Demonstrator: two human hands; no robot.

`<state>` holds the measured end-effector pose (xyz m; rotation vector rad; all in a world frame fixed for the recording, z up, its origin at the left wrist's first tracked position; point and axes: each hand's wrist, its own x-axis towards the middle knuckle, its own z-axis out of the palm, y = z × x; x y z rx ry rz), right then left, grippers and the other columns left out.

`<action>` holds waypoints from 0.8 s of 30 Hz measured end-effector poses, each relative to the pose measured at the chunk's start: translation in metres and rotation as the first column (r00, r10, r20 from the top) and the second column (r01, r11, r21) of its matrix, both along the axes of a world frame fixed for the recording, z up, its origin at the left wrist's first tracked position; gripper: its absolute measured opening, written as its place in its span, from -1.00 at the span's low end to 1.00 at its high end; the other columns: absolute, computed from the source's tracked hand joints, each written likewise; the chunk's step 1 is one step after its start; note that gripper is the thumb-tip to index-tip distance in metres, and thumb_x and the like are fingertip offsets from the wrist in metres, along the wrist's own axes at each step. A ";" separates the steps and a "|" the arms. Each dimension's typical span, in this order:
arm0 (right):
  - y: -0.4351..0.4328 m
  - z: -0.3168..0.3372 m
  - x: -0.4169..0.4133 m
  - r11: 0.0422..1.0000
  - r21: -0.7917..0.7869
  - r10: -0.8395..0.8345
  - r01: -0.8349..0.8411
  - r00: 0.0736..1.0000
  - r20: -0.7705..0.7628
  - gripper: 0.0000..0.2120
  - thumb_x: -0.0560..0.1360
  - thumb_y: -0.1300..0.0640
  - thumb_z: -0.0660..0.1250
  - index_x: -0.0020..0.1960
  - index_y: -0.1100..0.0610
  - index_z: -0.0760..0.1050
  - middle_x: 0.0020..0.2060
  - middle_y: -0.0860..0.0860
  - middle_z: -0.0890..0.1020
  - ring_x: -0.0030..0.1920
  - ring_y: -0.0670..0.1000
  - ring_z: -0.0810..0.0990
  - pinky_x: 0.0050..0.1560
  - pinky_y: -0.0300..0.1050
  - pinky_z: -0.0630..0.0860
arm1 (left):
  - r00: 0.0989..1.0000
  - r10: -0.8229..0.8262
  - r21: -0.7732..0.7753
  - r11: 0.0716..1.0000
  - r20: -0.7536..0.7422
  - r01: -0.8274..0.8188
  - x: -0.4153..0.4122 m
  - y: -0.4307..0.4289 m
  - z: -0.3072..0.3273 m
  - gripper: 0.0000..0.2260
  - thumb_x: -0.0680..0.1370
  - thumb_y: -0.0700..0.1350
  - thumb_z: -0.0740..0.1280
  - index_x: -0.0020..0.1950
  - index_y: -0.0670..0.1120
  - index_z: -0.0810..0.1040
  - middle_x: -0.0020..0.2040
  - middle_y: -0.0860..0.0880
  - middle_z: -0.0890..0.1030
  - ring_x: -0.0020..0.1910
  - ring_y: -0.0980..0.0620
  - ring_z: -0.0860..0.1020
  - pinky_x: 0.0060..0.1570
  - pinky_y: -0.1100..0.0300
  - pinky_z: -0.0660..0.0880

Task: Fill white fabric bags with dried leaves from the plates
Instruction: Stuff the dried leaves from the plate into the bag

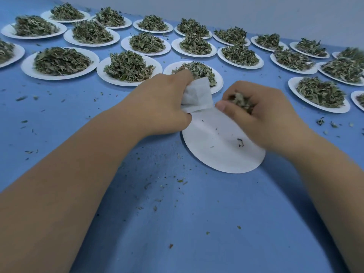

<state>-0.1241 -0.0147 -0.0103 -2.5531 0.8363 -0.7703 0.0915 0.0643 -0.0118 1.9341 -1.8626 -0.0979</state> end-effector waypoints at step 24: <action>-0.003 0.011 0.003 0.719 0.687 -0.042 -0.105 0.980 0.194 -0.63 0.33 0.22 0.64 -0.05 0.08 0.48 -0.27 0.02 0.66 -0.36 0.01 0.53 -0.30 -0.17 0.54 | 0.981 -0.026 0.006 1.000 0.193 0.025 -0.020 0.002 -0.005 -0.72 0.38 -0.07 0.30 0.02 0.01 0.30 -0.23 0.00 0.45 -0.24 -0.15 0.48 -0.33 0.06 0.37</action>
